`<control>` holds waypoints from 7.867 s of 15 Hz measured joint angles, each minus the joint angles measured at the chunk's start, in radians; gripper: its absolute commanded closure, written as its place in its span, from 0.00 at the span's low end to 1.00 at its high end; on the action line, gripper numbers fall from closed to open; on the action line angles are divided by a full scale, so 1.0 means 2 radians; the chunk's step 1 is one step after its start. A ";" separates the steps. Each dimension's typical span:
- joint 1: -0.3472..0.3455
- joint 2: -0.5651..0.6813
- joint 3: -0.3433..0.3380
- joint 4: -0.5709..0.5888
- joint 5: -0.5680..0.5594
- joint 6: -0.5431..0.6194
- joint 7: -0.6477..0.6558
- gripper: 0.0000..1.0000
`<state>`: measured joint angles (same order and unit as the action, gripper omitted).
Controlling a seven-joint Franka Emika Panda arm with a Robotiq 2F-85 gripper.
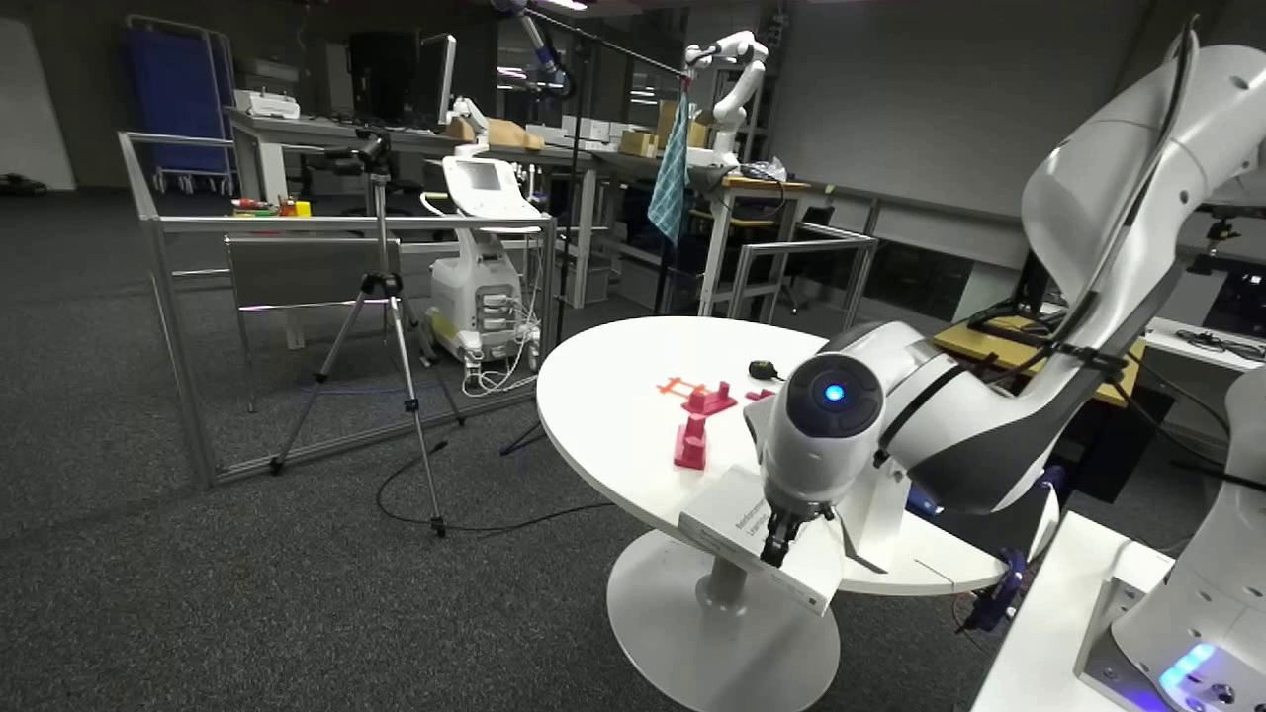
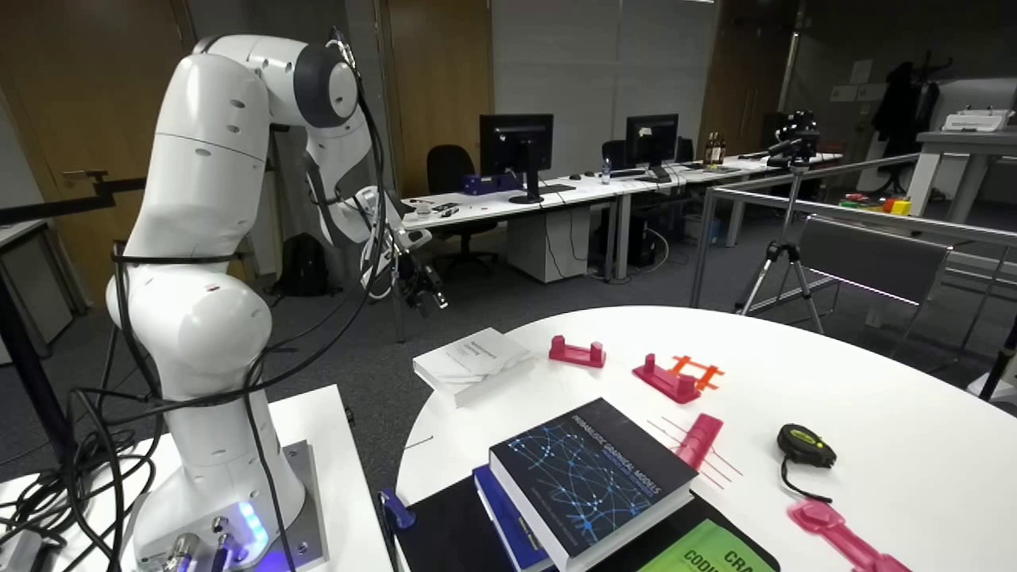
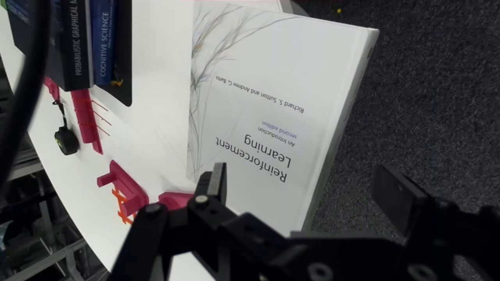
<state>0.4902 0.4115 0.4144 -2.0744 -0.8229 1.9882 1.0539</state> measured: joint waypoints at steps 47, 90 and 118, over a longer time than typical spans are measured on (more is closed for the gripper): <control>0.167 0.235 -0.129 0.198 -0.041 -0.157 0.036 0.00; 0.206 0.375 -0.169 0.361 -0.035 -0.332 0.029 0.81; 0.238 0.320 -0.168 0.351 -0.035 -0.417 0.011 0.81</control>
<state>0.9669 1.0517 0.0778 -1.3715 -0.8931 1.1544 1.0762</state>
